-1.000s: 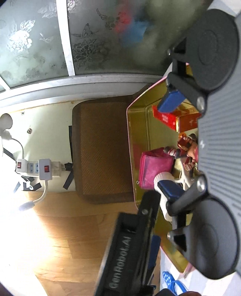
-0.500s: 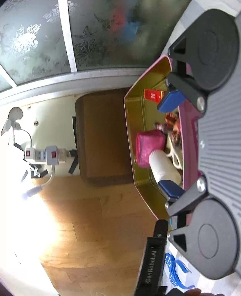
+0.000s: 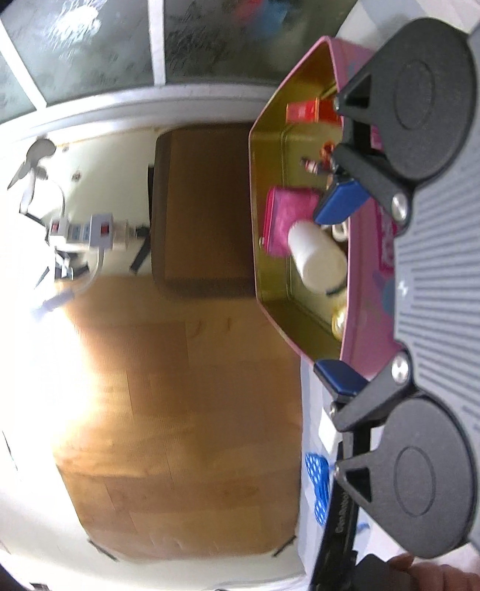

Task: Organize rigid objects
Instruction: 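Move the right gripper to the white charger plug and grasp it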

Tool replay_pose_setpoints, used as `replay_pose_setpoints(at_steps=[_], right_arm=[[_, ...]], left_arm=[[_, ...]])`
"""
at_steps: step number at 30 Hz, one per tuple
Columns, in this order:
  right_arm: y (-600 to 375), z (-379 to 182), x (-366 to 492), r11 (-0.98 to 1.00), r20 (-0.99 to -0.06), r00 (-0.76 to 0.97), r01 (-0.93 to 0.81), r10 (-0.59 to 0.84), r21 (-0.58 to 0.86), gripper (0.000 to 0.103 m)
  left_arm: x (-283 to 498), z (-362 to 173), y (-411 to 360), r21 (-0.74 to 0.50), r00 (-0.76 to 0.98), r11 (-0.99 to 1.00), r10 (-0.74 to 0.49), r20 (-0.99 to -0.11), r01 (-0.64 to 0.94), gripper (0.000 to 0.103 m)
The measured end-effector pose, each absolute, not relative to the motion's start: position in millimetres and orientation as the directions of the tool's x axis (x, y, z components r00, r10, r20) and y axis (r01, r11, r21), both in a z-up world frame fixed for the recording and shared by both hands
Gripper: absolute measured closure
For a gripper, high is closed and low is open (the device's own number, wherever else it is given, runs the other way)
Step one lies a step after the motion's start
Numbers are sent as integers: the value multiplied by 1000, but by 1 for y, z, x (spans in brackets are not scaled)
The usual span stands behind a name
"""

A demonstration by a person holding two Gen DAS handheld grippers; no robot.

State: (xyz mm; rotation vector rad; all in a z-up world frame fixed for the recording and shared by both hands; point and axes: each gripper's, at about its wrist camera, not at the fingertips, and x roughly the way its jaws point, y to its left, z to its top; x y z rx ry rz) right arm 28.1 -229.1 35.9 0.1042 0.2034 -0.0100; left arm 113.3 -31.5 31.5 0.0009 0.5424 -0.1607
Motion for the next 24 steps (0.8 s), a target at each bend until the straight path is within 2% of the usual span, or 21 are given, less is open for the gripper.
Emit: replay_pose_setpoints(at_steps=[11, 15, 24], right_arm=[[-150, 35, 49, 987, -247, 958, -157, 145, -30, 20], [-117, 36, 71, 971, -279, 941, -225, 193, -87, 20], [-73, 25, 170, 965, -397, 902, -233, 169, -118, 19]], left_arm=[[111, 2, 67, -117, 857, 991, -5, -515, -65, 12], [113, 0, 86, -210, 855, 972, -17, -519, -108, 12], [112, -3, 89, -245, 858, 965, -46, -511, -94, 12]])
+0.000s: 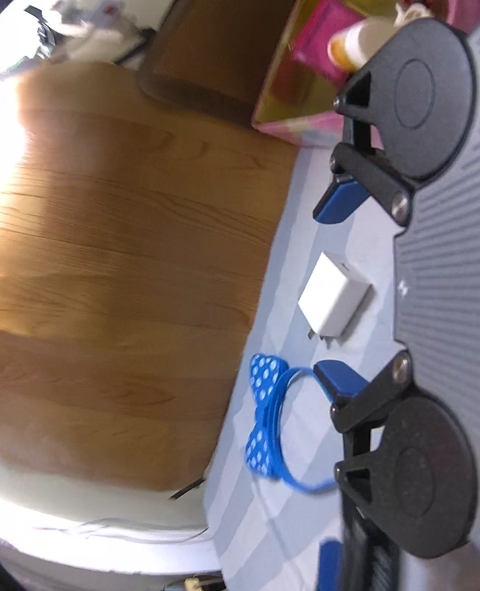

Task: Organize rigid objects
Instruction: 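Move the right gripper to the white charger plug and grasp it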

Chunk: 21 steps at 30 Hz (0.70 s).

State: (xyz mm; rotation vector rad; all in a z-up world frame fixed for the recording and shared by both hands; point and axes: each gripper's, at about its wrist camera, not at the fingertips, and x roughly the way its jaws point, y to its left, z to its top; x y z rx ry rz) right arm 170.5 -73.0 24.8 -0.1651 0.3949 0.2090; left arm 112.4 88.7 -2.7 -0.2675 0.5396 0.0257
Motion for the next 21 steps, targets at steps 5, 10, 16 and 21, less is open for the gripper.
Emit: replay_pose_setpoints(at_steps=[5, 10, 16, 21], right_arm=[[-69, 13, 219, 976, -500, 850, -212, 164, -41, 12], [-74, 3, 252, 978, -615, 764, -201, 195, 60, 24], [-77, 4, 238, 974, -606, 768, -220, 208, 55, 30], [-81, 8, 209, 961, -611, 751, -269, 250, 61, 30]], left_arm=[[115, -4, 89, -253, 859, 963, -54, -509, -90, 12], [115, -5, 90, -260, 858, 962, -61, -511, -87, 12], [115, -6, 90, -269, 856, 959, -62, -513, -92, 12], [115, -7, 92, -282, 854, 954, -66, -516, -97, 12]])
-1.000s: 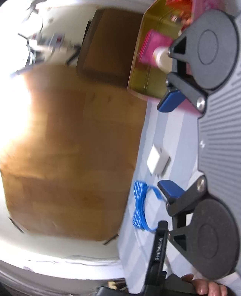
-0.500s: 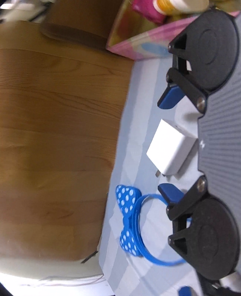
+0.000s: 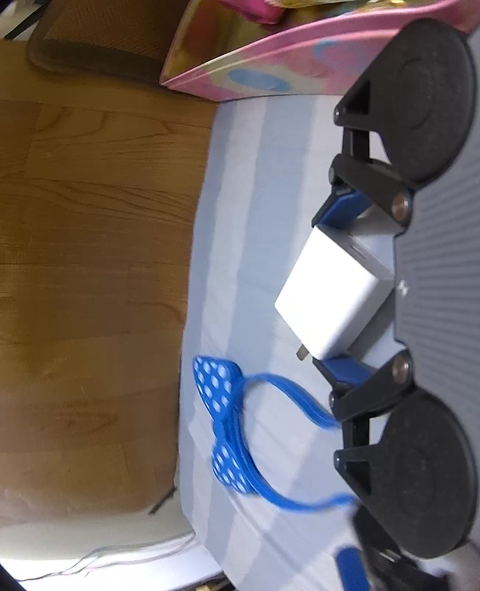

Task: Organize rigid objects
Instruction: 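Move the right gripper to the white charger plug and grasp it, then carry the charger plug into the pink tin and open the right gripper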

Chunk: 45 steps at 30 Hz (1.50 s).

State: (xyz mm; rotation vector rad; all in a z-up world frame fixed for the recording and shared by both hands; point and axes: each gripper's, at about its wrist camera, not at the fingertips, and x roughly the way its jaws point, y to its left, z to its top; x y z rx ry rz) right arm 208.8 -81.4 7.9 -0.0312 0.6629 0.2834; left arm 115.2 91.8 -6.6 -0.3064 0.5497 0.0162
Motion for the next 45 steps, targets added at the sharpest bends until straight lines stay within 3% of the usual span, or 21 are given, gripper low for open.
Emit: replay_pose_setpoints(at_steps=[12, 17, 22, 27, 30, 33, 39, 45], right_arm=[[-130, 10, 94, 925, -587, 729, -369, 351, 94, 30], [-158, 13, 65, 921, -561, 732, -335, 387, 199, 30], [-158, 12, 40, 953, -512, 807, -289, 294, 93, 30], [-155, -1, 34, 969, -543, 806, -239, 235, 65, 28], [-158, 6, 23, 964, -496, 830, -261, 253, 55, 9], [-160, 4, 12, 965, -493, 838, -263, 235, 14, 9], [-165, 1, 7, 964, -495, 834, -264, 242, 26, 9], [-158, 1, 6, 952, -490, 834, -305, 255, -24, 10]], left_arm=[[114, -6, 90, -265, 851, 961, -73, -520, -80, 12], [113, -6, 88, -249, 851, 965, -66, -521, -78, 12], [112, -6, 85, -226, 854, 971, -53, -518, -77, 12], [111, -6, 81, -198, 858, 978, -48, -511, -63, 12], [108, -5, 77, -186, 856, 982, -68, -512, -32, 12], [100, -2, 70, -208, 845, 977, -153, -513, 51, 12], [75, 6, 46, -405, 711, 860, -492, -502, 310, 12], [60, 12, 7, -435, 546, 760, -650, -529, 483, 14]])
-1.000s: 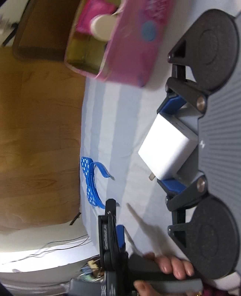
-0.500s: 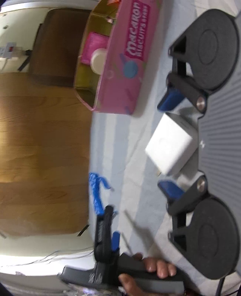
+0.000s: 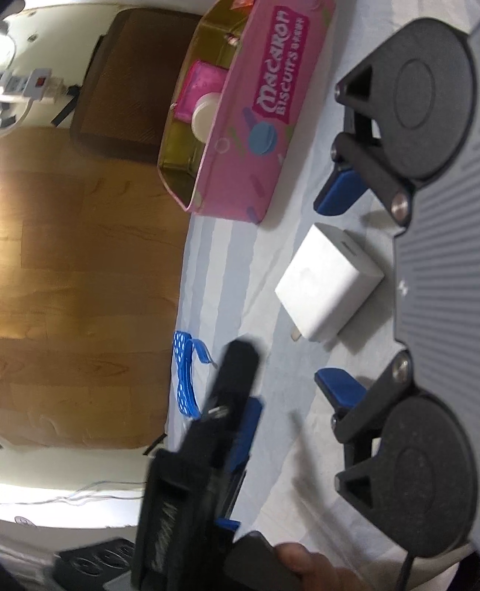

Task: Organize rigid objects
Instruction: 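Carry the charger plug into the pink tin and open the right gripper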

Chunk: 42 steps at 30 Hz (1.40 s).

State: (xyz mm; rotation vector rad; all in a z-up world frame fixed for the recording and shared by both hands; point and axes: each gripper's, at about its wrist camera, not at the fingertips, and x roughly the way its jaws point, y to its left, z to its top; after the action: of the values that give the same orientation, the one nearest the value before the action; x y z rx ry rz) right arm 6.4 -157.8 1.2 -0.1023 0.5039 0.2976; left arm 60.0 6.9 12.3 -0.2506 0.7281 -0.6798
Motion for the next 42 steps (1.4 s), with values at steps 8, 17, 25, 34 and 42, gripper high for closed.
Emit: replay_pose_setpoints(at_steps=[8, 17, 25, 34, 42], right_arm=[[-169, 1, 16, 897, -498, 820, -411, 284, -165, 11], [-171, -4, 12, 892, -496, 786, -450, 370, -48, 52], [-185, 39, 5, 957, -231, 944, -268, 236, -115, 54], [-227, 37, 62, 997, -218, 973, -80, 74, -20, 54], [-248, 16, 110, 996, -229, 970, 87, -86, -9, 35]], left_arm=[[57, 2, -7, -574, 382, 664, -747, -545, 479, 22], [72, -2, -25, -578, 368, 693, -720, -589, 430, 32], [84, 70, -63, -425, 477, 690, -718, -508, 586, 33], [158, 70, -124, -411, 509, 703, -707, -492, 580, 32], [191, 49, -141, -383, 583, 800, -599, -549, 462, 25]])
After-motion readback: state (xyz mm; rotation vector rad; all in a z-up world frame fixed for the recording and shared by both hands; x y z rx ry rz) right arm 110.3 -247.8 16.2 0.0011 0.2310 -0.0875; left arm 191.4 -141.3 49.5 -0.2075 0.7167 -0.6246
